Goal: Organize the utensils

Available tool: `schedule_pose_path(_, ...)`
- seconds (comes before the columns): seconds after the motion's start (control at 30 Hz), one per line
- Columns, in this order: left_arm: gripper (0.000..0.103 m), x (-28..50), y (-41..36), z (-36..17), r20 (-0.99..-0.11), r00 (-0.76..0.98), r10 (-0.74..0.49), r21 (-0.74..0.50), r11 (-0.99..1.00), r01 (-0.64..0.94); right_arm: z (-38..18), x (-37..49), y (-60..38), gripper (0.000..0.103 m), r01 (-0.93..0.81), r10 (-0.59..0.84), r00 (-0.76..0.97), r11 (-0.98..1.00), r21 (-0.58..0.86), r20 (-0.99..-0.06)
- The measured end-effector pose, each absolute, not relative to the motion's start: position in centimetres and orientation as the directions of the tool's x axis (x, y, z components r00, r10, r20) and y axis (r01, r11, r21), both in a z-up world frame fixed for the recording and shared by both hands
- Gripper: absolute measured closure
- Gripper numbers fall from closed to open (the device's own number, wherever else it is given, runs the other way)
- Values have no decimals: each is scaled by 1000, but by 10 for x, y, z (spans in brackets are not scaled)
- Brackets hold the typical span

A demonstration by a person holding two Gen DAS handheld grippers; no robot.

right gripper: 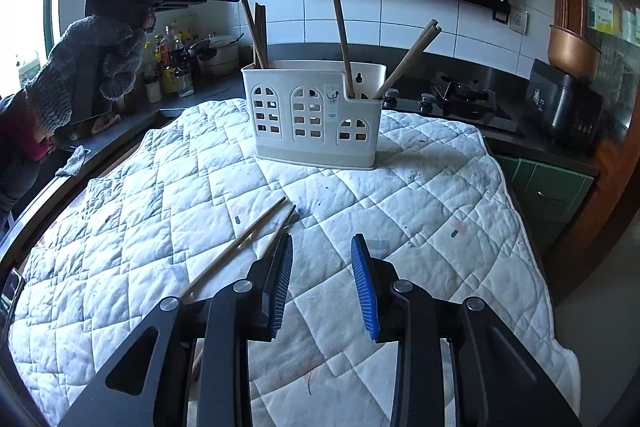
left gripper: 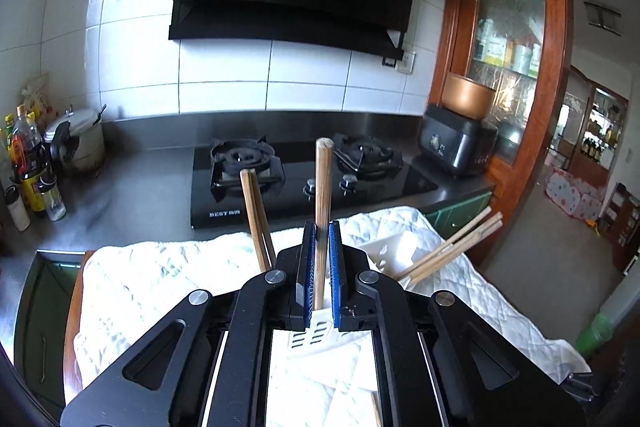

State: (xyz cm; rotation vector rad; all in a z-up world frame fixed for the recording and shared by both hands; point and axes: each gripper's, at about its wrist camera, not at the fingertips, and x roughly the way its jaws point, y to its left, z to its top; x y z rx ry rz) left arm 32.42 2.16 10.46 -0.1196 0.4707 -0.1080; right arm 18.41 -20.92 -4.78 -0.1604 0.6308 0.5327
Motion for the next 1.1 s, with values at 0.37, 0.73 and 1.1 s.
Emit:
schedule_pose_path(0.37, 94, 309, 20, 108, -442, 884, -154, -141, 985, 101, -50, 168, -194, 60, -538, 445, 648, 842, 42, -619)
schedule_pose_path(0.73, 57, 232, 25, 91, -440, 886, -147, -161, 983, 83, -87, 137, -173, 62, -522, 469, 547, 838, 156, -693)
schedule_pose_path(1.1, 56, 163, 34, 37, -485, 869, -96, -169, 985, 14, -121, 126, -155, 74, -433, 452, 491, 868, 241, -745)
